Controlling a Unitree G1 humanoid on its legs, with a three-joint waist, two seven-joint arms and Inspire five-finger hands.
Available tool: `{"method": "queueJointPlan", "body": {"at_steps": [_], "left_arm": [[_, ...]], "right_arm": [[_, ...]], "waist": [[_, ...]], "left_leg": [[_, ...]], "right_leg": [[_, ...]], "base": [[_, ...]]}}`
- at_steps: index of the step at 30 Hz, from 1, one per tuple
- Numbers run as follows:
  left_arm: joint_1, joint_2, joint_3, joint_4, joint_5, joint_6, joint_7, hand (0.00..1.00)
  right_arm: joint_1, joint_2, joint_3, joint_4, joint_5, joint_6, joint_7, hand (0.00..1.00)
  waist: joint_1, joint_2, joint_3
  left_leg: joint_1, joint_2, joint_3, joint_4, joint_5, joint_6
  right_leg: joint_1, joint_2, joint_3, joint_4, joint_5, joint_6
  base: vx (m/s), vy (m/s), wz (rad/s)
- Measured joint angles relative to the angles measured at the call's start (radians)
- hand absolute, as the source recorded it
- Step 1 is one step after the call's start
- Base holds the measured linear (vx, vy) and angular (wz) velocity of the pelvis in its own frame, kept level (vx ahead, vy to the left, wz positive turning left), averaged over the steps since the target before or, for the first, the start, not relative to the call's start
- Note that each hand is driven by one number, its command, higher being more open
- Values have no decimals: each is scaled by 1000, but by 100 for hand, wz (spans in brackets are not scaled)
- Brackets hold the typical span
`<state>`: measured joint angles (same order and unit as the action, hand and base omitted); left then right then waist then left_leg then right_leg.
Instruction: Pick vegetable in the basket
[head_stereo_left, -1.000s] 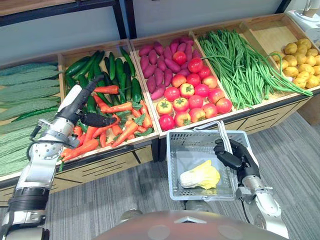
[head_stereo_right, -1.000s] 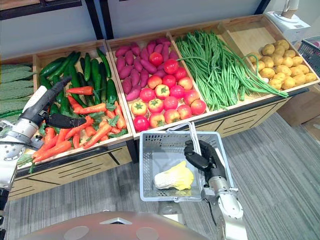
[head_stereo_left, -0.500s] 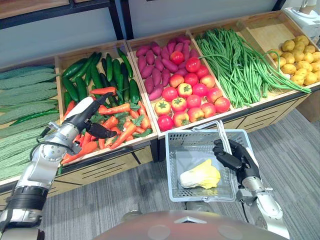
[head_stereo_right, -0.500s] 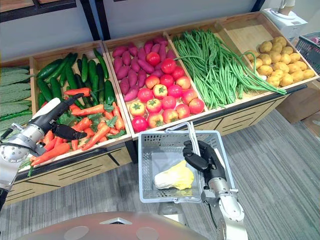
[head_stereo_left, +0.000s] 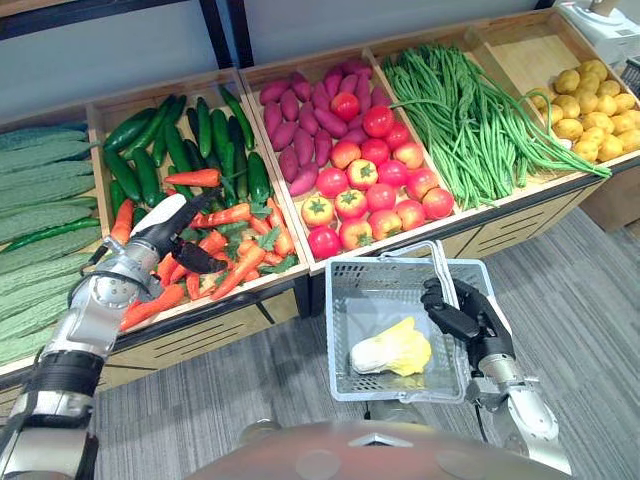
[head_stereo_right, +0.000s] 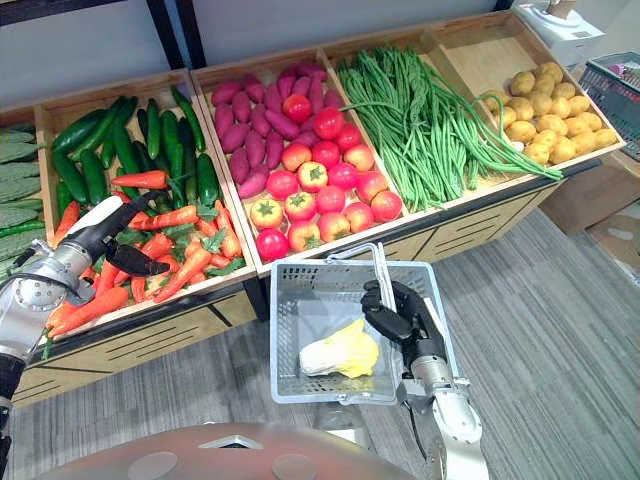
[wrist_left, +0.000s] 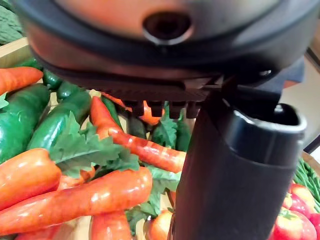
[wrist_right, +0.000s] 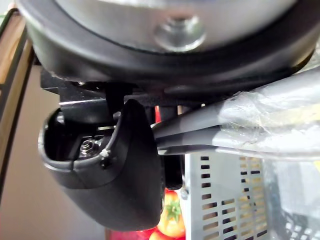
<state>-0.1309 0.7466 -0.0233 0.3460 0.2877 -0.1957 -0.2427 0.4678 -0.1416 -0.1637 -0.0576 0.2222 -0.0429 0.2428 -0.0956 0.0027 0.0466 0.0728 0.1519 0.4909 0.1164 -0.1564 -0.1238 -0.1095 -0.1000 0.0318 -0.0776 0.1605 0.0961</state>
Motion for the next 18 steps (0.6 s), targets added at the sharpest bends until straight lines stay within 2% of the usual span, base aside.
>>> {"method": "queueJointPlan", "body": {"at_steps": [10, 18], "left_arm": [[-55, 0, -2, 96, 33, 5, 24, 100], [-84, 0, -4, 96, 33, 5, 27, 100]], "right_arm": [[-11, 30, 7, -4, 12, -2, 4, 0], [-14, 30, 14, -34, 23, -5, 6, 0]], "waist": [[-16, -25, 37], [-19, -20, 77]], "left_leg": [[-29, -1, 1, 9, -2, -1], [-38, 1, 18, 13, -5, -4]], "right_leg": [[-30, -3, 3, 0, 1, 0], [-49, -3, 24, 0, 5, -2]], "base": [[-38, -20, -1], [-39, -19, -7]]}}
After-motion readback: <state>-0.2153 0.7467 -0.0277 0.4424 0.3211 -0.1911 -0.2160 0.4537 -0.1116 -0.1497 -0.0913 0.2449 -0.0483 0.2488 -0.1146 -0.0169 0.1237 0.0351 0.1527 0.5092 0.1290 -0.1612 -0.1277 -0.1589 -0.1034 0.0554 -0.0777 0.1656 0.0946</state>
